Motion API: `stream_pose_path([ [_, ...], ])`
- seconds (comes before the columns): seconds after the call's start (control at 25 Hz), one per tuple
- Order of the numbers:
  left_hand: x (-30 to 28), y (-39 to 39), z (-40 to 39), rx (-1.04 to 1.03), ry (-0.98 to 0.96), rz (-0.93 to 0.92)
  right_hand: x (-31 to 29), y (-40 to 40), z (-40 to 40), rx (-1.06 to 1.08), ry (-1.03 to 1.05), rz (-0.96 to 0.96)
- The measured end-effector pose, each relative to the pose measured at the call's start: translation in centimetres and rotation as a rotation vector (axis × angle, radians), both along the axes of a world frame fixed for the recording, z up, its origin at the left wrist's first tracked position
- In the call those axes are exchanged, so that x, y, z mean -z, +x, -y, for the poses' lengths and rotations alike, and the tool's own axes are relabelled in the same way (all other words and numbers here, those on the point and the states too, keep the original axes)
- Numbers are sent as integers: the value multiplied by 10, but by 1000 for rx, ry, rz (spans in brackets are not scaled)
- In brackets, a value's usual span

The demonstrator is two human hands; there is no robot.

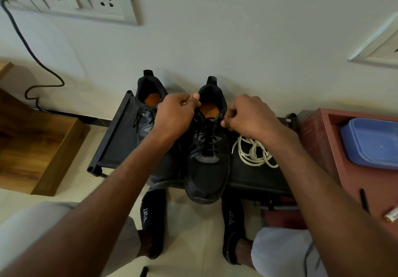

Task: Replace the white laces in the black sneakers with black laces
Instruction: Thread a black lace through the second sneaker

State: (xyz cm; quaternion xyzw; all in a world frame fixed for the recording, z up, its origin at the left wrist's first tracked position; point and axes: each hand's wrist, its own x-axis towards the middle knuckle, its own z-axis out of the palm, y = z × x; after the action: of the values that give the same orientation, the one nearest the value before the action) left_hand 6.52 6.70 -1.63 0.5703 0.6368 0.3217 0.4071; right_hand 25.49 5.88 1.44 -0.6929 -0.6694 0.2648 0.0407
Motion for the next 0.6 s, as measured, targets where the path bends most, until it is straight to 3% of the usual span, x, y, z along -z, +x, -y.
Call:
stream_pose_path([
  [0.08,0,-2,-1,-21,-25,65,-4,2,-1,110,81,-112],
  [0.16,-1,-2,0,-13,-31,64,-16,8,-3,403,413,-329],
  [0.24,-3,-1,0,-13,-28,46,-27,16,-4,565,748,-289],
  [0.28,-4,-1,0,-15,-25,31,-26,19,-3,530,790,-192],
  [0.36,-6,-1,-1,-21,-18,6,-18,18,-3,339,633,-77],
  [0.52,0,1,-4,21,-24,-123,1,3,-1,53,68,-68],
  [0.6,3,0,-5,44,-32,-149,4,1,-2,41,7,-73],
])
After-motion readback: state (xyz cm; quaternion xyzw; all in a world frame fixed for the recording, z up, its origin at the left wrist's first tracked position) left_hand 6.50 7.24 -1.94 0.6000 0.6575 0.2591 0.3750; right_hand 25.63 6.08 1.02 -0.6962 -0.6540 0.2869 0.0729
